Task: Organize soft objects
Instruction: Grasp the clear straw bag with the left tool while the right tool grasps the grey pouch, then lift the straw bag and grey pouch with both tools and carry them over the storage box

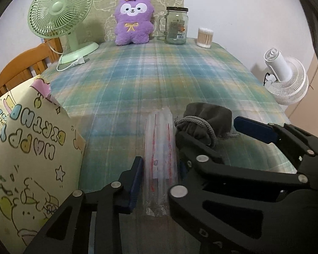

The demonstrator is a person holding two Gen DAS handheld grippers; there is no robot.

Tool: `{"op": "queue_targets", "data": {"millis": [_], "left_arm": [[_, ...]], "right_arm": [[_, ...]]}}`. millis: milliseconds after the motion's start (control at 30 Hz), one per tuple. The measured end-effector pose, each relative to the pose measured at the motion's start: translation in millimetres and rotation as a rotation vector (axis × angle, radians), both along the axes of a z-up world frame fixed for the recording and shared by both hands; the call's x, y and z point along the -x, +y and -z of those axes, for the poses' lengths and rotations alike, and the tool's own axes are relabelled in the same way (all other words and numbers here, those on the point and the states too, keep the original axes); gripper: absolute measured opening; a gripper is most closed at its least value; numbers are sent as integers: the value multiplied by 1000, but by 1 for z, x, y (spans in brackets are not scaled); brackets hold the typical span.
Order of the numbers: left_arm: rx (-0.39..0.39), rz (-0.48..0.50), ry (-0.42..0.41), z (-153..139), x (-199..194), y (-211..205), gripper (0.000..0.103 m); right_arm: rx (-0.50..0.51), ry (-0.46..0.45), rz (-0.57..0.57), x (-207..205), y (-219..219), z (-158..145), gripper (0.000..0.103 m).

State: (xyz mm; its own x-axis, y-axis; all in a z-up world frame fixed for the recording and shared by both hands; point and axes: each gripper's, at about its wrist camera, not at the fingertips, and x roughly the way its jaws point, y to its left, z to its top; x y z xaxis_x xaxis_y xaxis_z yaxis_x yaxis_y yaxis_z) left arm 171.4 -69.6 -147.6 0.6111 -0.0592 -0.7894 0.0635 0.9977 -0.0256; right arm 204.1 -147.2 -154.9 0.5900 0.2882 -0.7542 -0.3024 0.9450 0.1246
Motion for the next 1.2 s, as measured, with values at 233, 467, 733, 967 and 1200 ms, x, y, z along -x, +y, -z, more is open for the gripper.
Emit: {"op": "queue_targets", "data": {"millis": [233, 467, 733, 967, 1200], "left_arm": [[6, 5, -4, 0, 0, 2, 31], [-9, 29, -5, 0, 7, -4, 26], [-8, 50, -34, -9, 22, -13, 26], [-8, 64, -63, -21, 35, -18, 26], [-6, 69, -98, -34, 46, -20, 26]], "right_arm": [[-49, 42, -13, -3, -1, 4, 55], [20, -5, 53, 10, -6, -3, 46], [19, -18, 111, 29, -20, -10, 45], [18, -46, 142, 45, -27, -22, 45], [20, -76, 167, 59, -28, -37, 45]]}}
